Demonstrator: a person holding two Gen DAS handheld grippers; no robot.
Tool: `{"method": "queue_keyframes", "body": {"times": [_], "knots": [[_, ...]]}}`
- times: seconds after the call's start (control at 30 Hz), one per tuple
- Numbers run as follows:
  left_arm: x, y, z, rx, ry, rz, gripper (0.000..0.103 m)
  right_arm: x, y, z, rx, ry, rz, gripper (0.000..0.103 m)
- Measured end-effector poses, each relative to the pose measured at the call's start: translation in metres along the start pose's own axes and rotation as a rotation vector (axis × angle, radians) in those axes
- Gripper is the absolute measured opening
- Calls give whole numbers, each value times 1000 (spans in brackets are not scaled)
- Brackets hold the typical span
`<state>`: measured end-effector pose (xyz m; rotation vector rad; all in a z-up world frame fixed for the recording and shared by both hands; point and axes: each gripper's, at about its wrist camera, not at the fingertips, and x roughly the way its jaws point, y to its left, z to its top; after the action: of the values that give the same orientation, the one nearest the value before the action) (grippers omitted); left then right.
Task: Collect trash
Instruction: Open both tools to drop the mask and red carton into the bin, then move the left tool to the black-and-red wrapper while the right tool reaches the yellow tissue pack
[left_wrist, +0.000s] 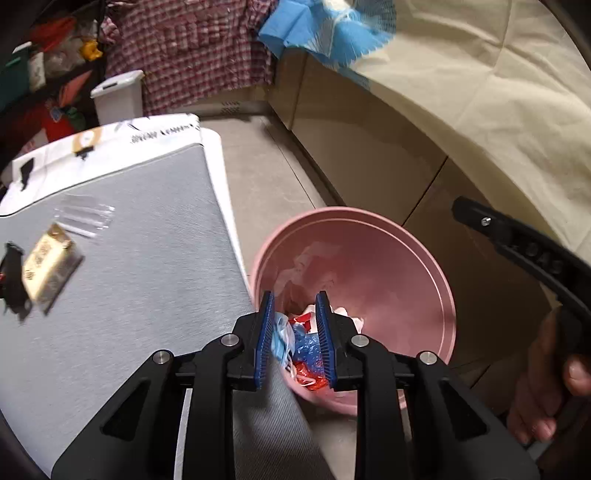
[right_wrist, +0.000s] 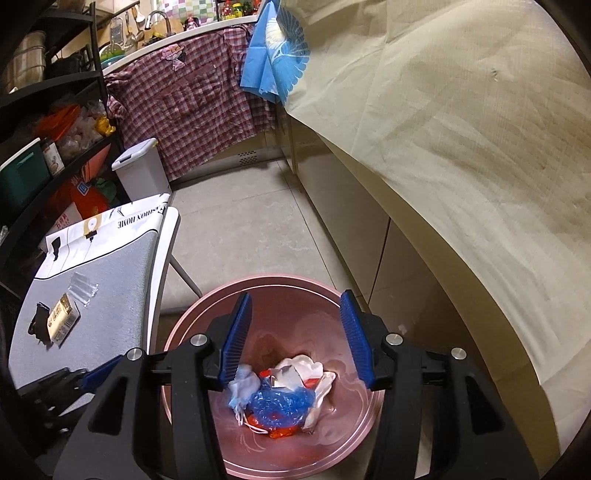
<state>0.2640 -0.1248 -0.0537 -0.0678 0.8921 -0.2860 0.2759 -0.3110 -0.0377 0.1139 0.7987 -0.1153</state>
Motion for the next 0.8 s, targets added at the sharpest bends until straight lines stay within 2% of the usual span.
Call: {"method": "queue_keyframes", "body": {"times": [0.43,0.63,0.8], "knots": [[-101,49,-22,-58,-119,88,23,-41,25,-10,-88,-81,46,50],[-148,89,-43,-93,-160,140,23,-74,49,-24,-152,-116,102,50],[-178,132,-46,-117,-178,182,23,-96,69,-34,-183,-140,158,52]]}}
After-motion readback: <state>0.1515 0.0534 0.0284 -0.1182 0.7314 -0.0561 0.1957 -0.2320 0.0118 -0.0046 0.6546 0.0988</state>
